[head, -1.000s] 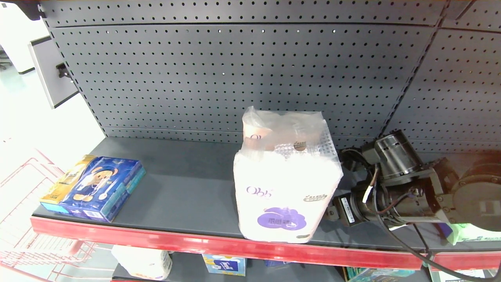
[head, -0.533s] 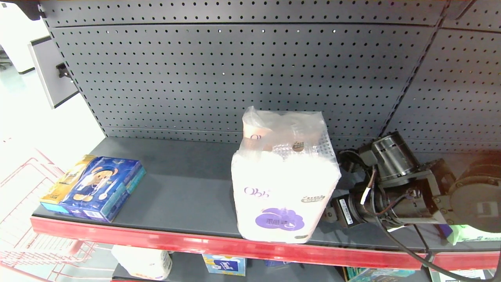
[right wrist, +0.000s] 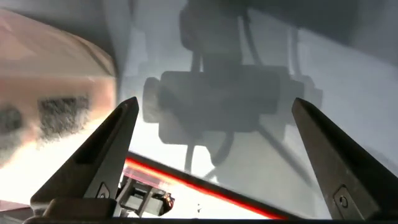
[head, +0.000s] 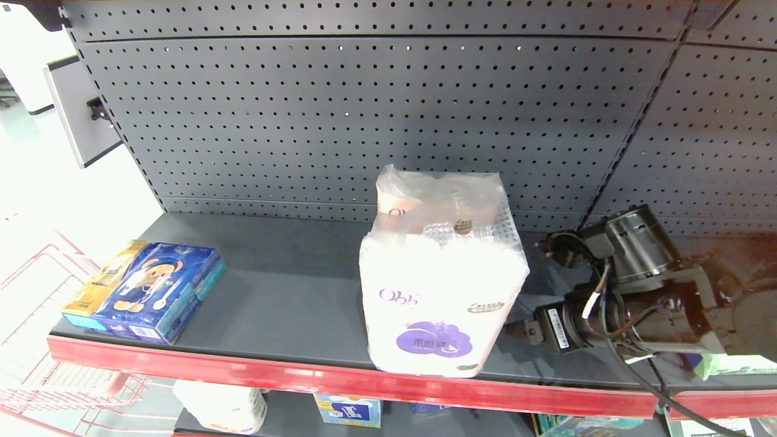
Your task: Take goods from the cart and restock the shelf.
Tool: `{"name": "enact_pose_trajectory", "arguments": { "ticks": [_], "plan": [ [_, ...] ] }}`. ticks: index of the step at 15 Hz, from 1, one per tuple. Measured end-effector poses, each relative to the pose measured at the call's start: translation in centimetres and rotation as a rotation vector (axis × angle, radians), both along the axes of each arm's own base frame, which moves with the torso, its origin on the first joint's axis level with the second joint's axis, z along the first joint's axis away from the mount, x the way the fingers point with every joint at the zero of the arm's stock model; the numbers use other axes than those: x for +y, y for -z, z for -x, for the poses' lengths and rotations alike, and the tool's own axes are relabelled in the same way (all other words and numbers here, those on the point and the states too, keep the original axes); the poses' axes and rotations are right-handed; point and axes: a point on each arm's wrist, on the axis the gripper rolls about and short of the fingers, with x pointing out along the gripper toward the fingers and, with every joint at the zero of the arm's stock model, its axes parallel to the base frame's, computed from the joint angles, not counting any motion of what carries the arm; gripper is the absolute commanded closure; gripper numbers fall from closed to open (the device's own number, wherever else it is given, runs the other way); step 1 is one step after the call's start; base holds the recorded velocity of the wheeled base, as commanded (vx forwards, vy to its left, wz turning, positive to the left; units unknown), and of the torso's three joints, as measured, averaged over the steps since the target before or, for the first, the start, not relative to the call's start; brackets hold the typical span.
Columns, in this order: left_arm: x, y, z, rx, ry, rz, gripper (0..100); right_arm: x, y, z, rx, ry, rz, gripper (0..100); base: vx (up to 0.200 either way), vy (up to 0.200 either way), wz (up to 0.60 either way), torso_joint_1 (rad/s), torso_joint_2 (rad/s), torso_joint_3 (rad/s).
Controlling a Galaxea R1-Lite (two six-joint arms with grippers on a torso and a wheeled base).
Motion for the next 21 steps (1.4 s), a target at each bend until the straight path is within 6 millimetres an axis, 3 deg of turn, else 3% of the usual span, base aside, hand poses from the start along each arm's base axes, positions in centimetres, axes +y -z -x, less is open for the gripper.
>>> {"name": "enact_pose_trajectory", "arguments": {
  "ticks": [4, 8, 11, 13, 14, 16, 19, 21],
  "plan": [
    [0.0, 0.0, 0.0, -0.001, 0.001, -0.005, 0, -3.5, -3.6, 4.9, -0.162, 0.056, -0.053, 0, 0.000, 0.000, 0.00, 0.000, 0.00, 0.000],
    [0.1, 0.0, 0.0, -0.002, -0.023, -0.015, 0, -9.0, -6.3, 13.4, -0.440, 0.190, -0.047, 0, 0.000, 0.000, 0.00, 0.000, 0.00, 0.000],
    [0.2, -0.2, -0.1, 0.014, -0.100, -0.028, 0, -12.6, -4.5, 20.6, -0.456, 0.450, 0.080, 0, 0.000, 0.000, 0.00, 0.000, 0.00, 0.000],
    [0.2, -0.2, -0.2, 0.026, -0.127, -0.028, 0, -13.0, -2.6, 24.3, -0.396, 0.591, 0.150, 0, 0.000, 0.000, 0.00, 0.000, 0.00, 0.000],
    [0.1, -0.2, -0.3, 0.036, -0.165, -0.020, 0, -12.9, -1.4, 25.4, -0.390, 0.617, 0.154, 0, 0.000, 0.000, 0.00, 0.000, 0.00, 0.000],
    [-0.1, -0.2, -0.3, 0.038, -0.190, 0.013, 0, -12.8, 1.1, 25.5, -0.465, 0.575, 0.133, 0, 0.000, 0.000, 0.00, 0.000, 0.00, 0.000],
    [-0.4, 0.0, 0.3, -0.044, -0.029, 0.029, 0, -12.7, 3.9, 24.9, -0.694, 0.401, 0.081, 0, 0.000, 0.000, 0.00, 0.000, 0.00, 0.000],
    [-0.3, 0.1, 0.6, -0.076, -0.079, 0.015, 0, -12.7, 4.3, 24.4, -0.875, 0.394, -0.026, 0, 0.000, 0.000, 0.00, 0.000, 0.00, 0.000]
  ]
}}
